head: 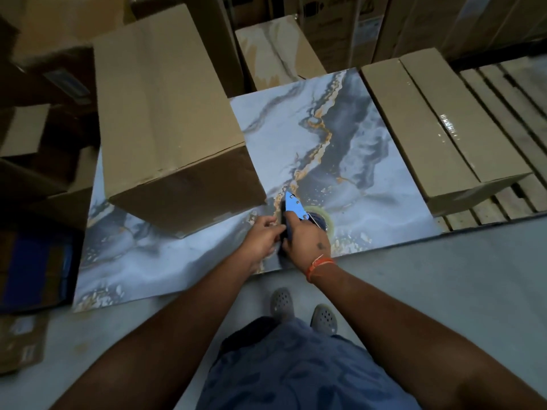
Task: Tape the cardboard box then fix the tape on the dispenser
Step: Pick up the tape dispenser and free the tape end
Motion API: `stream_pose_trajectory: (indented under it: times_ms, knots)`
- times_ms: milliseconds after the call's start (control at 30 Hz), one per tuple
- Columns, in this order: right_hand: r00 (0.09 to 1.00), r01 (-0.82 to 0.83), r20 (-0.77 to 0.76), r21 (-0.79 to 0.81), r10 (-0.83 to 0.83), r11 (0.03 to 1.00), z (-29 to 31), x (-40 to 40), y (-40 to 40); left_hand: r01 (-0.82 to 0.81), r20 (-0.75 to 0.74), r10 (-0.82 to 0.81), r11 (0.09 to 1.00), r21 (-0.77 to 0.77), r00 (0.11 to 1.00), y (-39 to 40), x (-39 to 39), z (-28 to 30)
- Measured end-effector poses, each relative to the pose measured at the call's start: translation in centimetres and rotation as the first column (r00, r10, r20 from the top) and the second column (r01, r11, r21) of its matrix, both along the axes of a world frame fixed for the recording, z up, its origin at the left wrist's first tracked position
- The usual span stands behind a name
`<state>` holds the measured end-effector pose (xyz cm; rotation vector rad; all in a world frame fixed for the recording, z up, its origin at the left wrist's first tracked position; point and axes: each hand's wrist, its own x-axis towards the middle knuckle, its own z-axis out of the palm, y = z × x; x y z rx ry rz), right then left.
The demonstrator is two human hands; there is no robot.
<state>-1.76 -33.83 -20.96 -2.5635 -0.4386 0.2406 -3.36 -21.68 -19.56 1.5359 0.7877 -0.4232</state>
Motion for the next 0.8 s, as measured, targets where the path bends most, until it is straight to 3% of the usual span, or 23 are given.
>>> stream_pose_trajectory:
  times_ms: [200, 333, 400, 533, 700, 800]
  knots:
    - [0.995, 0.062, 0.063, 0.211, -0.077, 0.976, -0.2, -0.7, -1.3, 0.015, 0.039, -0.005, 0.963, -0.268, 0.999, -0.4, 1.4, -0.2]
    - [0.969, 0.223, 0.036, 0.3, -0.245, 0.927, 0.5, -0.5, -1.3, 0.12, 0.198, -0.059, 0.943, -0.311, 0.978, -0.4, 2.9, 0.0]
    - [0.956, 0.266, 0.031, 0.324, -0.291, 0.908, 0.7, -0.1, -0.8, 0.213, 0.312, -0.135, 0.949, -0.232, 0.941, 0.0, 3.8, -0.2]
    - [0.944, 0.309, -0.007, 0.361, -0.329, 0.88, 0.9, 0.6, 0.2, 0.34, 0.48, -0.344, 0.935, 0.098, 0.807, 0.9, 4.8, -0.1]
    - [0.972, 0.219, -0.007, 0.405, -0.236, 0.888, 0.9, 0.4, 0.1, 0.38, 0.537, -0.531, 0.846, 0.373, 0.656, 2.1, 5.3, -0.1]
    - [0.977, 0.199, -0.019, 0.428, -0.211, 0.881, 0.7, 0.7, -0.1, 0.389, 0.542, -0.536, 0.844, 0.37, 0.648, 2.6, 5.8, -0.2]
